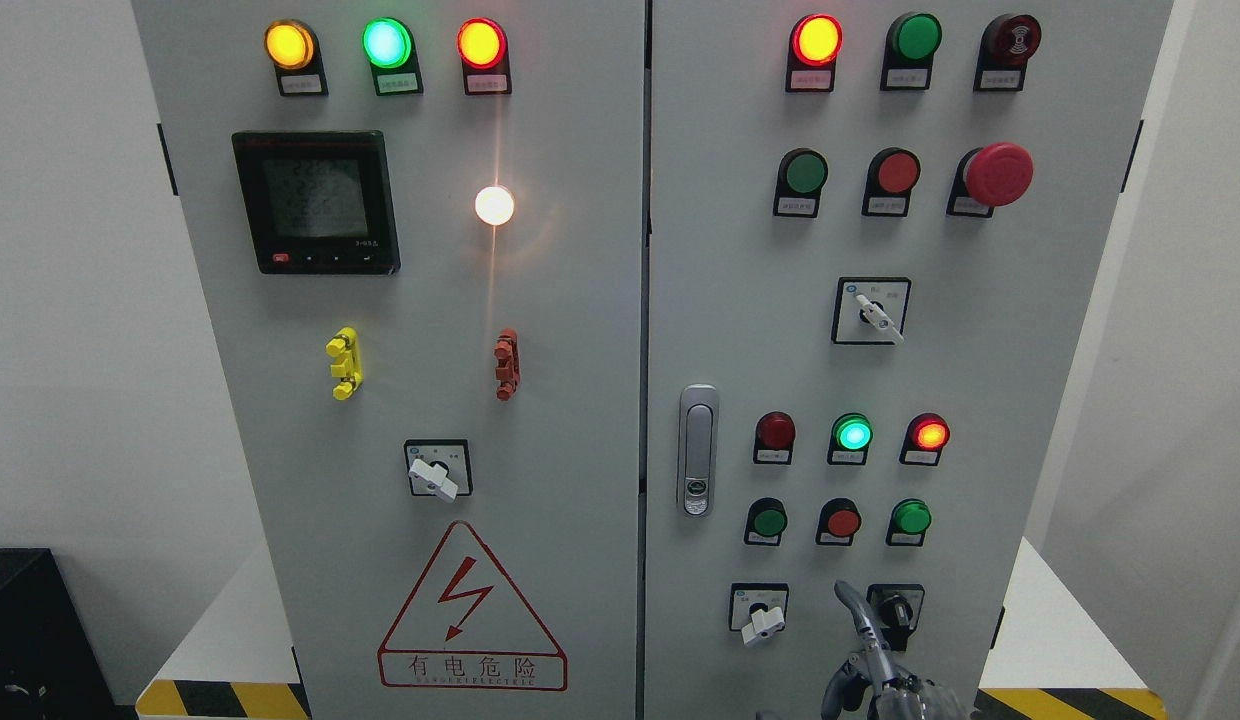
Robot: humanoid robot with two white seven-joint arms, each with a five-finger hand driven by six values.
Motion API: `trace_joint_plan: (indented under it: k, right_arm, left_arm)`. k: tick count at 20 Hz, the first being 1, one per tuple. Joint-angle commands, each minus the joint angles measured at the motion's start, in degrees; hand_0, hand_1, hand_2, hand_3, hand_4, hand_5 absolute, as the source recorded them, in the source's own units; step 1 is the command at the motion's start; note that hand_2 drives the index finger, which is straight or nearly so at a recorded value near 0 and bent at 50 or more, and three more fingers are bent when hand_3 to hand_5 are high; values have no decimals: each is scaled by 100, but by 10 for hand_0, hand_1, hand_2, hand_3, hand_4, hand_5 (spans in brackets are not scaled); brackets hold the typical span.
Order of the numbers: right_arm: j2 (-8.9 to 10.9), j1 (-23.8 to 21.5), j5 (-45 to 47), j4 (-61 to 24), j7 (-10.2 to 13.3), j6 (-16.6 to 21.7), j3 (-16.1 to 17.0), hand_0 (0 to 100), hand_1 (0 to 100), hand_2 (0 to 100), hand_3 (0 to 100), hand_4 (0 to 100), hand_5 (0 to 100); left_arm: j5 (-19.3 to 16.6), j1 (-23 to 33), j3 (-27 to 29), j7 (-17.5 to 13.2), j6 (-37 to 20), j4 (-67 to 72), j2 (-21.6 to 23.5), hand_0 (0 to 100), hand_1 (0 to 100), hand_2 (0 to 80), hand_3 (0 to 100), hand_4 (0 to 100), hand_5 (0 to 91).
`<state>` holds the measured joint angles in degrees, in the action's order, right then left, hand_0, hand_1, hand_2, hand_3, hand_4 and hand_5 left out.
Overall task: Press green start button
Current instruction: 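Raise the right hand toward the lower green push button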
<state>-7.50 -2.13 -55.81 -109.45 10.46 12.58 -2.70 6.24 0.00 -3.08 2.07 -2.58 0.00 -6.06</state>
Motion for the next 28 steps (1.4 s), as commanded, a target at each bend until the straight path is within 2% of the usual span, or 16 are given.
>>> trace_joint_plan:
  k: [1,8,18,28]
  right_arm:
    - [-15,310,-790,503,149,-10,208,305,339,0,872,855,1000]
    - [-15,661,-1151,846,228,-10,138,339,333,0,884,862,1000]
    - [-32,951,-1160,1215,228,-10,-47,373,330,0,883,865,1000]
    - [-32,1241,-1160,1566,220,-10,-47,395,328,0,881,865,1000]
  left_arm:
    - [0,-132,0,-4,3,-158,-1,120,556,0,0,0,0]
    - [0,-132,0,-4,3,-158,8,120,556,0,0,0,0]
    - [0,-132,0,-4,3,-158,8,120,556,0,0,0,0]
    - [0,-132,0,-4,3,-158,8,120,556,0,0,0,0]
